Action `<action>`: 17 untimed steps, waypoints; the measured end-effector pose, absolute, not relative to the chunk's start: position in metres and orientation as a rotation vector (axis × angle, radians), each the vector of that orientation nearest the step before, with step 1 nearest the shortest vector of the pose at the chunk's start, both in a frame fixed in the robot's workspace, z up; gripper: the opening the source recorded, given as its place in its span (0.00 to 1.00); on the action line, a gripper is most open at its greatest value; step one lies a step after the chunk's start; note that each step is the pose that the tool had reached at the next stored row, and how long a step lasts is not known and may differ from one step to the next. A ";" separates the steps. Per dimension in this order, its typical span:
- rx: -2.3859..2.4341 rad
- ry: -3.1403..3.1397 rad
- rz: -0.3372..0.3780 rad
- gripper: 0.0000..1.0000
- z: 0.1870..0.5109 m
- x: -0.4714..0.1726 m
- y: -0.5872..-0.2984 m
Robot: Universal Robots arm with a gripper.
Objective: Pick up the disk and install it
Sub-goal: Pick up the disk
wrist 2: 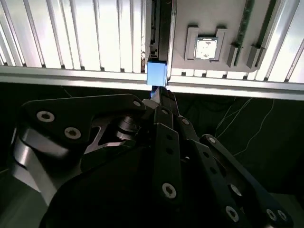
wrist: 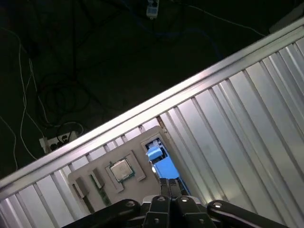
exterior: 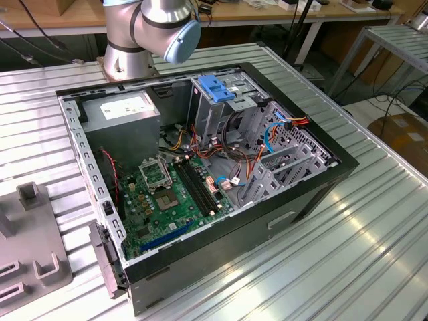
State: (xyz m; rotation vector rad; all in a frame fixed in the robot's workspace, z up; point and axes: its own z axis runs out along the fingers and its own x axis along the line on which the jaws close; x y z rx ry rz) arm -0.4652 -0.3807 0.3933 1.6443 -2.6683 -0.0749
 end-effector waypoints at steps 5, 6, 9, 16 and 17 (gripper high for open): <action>1.816 -2.551 -0.074 0.10 0.393 -0.465 -0.381; 1.856 -2.521 -0.074 0.10 0.393 -0.465 -0.381; 1.945 -2.450 -0.073 0.10 0.393 -0.465 -0.381; 2.076 -2.365 -0.042 0.10 0.391 -0.465 -0.381; 2.113 -2.331 -0.041 0.10 0.390 -0.465 -0.381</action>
